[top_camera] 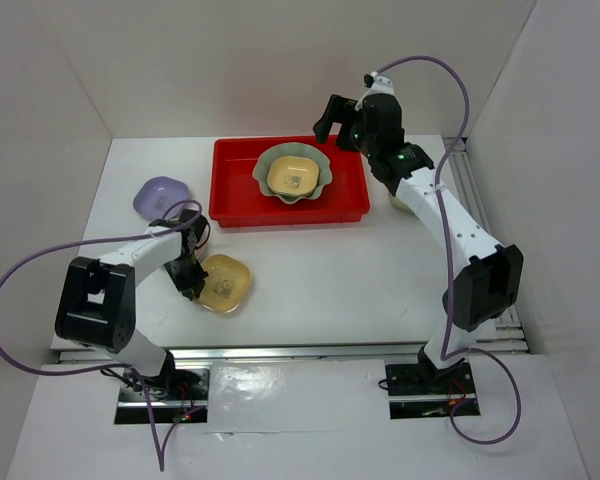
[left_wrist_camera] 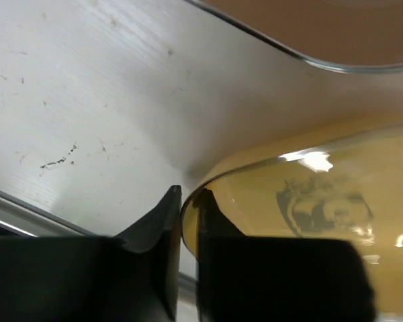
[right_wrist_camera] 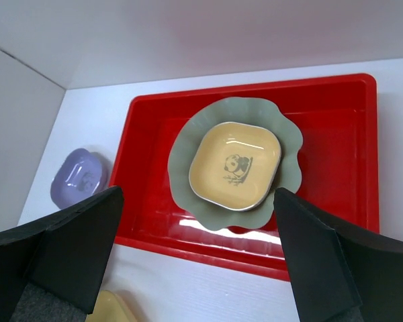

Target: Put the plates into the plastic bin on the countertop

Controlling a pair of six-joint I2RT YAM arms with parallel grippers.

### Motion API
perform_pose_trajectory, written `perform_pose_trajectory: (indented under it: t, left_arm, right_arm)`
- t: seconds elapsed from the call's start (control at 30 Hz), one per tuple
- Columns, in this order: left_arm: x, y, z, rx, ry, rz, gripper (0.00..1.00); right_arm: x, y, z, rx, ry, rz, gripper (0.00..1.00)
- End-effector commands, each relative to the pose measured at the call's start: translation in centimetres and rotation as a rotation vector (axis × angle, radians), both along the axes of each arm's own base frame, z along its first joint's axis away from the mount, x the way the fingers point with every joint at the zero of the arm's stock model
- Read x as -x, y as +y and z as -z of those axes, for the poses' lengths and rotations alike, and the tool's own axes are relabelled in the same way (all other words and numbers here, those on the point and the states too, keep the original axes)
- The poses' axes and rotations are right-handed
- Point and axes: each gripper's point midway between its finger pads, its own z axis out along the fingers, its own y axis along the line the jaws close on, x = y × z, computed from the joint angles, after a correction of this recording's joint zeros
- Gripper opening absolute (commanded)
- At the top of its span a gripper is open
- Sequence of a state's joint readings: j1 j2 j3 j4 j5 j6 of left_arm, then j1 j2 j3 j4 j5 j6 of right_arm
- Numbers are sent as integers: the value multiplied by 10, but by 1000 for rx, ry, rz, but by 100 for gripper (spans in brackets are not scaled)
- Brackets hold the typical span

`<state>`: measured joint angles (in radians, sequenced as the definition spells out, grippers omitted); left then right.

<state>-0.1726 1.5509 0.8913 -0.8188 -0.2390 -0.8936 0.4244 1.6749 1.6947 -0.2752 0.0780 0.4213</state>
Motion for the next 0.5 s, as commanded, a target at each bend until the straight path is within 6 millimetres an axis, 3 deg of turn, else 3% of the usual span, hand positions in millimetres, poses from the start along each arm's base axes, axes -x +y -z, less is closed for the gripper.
perform_pose_trajectory:
  t: [0.0,0.13,0.2,0.23,0.27,0.3,0.37,0.43,0.47]
  left_arm:
    - [13,1,16,-21,52,-24,9]
    - [16,-8,18,-41,42,9,0]
    - [20,-12,9,-48,27,15,0]
    - [17,-26,1,-39,-5,70,0]
    - [9,-38,-11,-21,-60,97,0]
    - [12,-47,-22,-13,-78,112,0]
    - [4,-76,-57,28,-193,168,0]
    - [9,-83,-80,6,-226,214,0]
    - [0,-92,-105,31,-293,215,0]
  right_arm:
    - [10,-3,-40,-43,-107,-23,100]
    - [11,-4,-45,-43,-107,-23,100]
    - [14,-5,-54,-50,-124,-23,100]
    - [14,-10,-59,-53,-132,-14,100]
    - [15,-11,-56,-41,-126,-16,100]
    - [18,-12,-65,-48,-144,-16,100]
    - [18,-22,-72,-50,-152,3,100]
    - [25,-25,-80,-54,-162,3,100]
    - [26,-33,-86,-50,-178,15,100]
